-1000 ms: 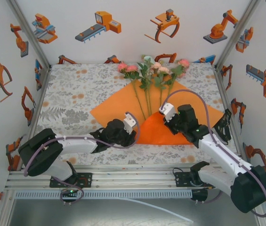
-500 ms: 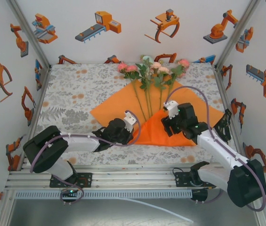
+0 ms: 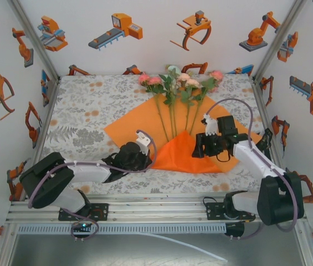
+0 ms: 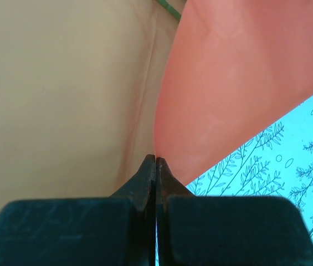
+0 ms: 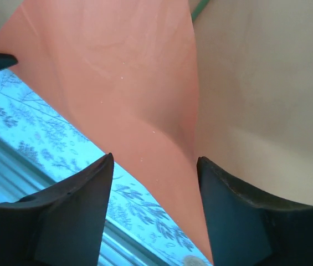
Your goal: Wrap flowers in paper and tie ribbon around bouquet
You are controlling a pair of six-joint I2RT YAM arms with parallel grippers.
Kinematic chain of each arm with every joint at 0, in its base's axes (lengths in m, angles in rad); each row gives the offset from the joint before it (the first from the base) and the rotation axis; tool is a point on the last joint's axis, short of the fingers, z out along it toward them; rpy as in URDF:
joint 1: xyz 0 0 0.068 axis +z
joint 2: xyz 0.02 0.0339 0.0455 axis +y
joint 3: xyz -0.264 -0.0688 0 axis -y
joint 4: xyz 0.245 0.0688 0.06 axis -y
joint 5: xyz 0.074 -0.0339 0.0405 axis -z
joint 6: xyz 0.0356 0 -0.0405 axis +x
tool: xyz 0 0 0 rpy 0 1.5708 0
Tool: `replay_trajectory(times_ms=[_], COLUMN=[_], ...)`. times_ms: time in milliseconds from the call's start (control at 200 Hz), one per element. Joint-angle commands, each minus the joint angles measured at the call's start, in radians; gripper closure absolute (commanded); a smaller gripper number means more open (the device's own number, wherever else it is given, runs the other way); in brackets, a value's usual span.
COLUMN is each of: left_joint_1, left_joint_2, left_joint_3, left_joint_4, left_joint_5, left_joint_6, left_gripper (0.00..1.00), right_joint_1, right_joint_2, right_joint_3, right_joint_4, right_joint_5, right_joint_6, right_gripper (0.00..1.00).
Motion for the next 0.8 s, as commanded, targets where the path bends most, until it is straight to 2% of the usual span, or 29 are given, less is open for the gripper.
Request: replay_trajectory(times_ms=[0, 35, 175, 396, 501, 656, 796], left_joint_1=[0.003, 0.004, -0.004, -0.05, -0.055, -0.056, -0.052], left_joint_2=[-0.053, -0.067, -0.151, -0.418, -0.505, -0.524, -0.467], left_joint_3=[-0.038, -0.048, -0.085, -0.126, -0.137, -0.137, -0.137], left_joint_4=[0.03, 0.033, -0.018, -0.249, -0.28, -0.28, -0.227], left_joint_5=[-0.01, -0.001, 0.027, -0.054, -0.072, -0.131, -0.167], left_joint_6=[-0.06, -0.07, -0.11, -0.13, -0.136, -0.124, -0.127], left_gripper=[1.0, 1.0, 1.0, 1.0, 1.0, 1.0, 1.0], right_joint_1=[-0.006, -0.001, 0.034, 0.093, 0.121, 0.124, 0.123], right_joint_2=[0.01, 0.001, -0.06, -0.285, -0.398, -0.505, -0.526], right_joint_3=[0.037, 0.034, 0.014, -0.024, -0.035, -0.04, -0.056], right_joint_4=[-0.003, 0.012, 0.019, -0.084, -0.109, -0.106, -0.078], right_joint_5=[-0.136, -0.164, -0.202, -0.077, -0.04, 0.04, 0.135], right_joint_6=[-0.009, -0.023, -0.065, 0.005, 0.016, 0.013, -0.013], right_gripper=[0.65, 0.74, 1.0, 1.0, 1.0, 1.0, 1.0])
